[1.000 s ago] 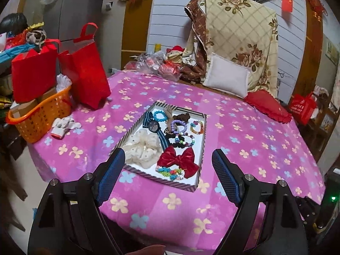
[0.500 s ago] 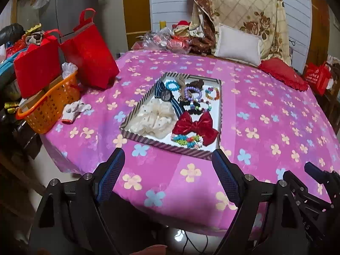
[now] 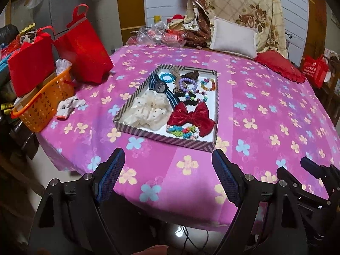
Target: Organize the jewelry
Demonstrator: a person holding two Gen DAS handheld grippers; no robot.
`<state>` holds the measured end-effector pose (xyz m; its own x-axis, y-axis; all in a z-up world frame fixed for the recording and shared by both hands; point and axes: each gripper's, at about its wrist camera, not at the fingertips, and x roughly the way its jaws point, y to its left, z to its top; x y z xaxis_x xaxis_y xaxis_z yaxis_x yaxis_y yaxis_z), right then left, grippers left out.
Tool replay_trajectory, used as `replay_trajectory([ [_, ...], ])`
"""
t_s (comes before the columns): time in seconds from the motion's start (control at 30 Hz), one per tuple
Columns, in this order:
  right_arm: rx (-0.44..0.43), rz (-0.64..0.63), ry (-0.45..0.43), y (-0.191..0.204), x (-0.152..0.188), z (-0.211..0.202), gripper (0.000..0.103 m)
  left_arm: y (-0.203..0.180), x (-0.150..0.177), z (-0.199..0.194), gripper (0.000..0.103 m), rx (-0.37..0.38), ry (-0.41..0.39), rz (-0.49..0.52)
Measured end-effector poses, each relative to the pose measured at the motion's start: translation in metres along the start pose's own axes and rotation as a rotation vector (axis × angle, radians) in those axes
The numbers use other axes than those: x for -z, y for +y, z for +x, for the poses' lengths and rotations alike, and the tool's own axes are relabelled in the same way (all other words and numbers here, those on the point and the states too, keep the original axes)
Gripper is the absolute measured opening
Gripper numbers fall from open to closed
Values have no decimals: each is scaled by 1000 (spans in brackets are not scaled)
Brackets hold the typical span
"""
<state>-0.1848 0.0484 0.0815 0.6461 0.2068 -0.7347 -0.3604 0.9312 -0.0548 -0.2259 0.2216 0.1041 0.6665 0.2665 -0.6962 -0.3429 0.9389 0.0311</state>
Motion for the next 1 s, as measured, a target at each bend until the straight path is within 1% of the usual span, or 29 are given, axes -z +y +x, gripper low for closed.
replay_trajectory([
  [0.23, 7, 7, 14, -1, 1, 4, 58, -4, 6, 9, 84, -3, 37, 11],
  [1.0, 10, 5, 31, 4, 4, 9, 58, -6, 13, 21, 84, 19, 73, 16],
])
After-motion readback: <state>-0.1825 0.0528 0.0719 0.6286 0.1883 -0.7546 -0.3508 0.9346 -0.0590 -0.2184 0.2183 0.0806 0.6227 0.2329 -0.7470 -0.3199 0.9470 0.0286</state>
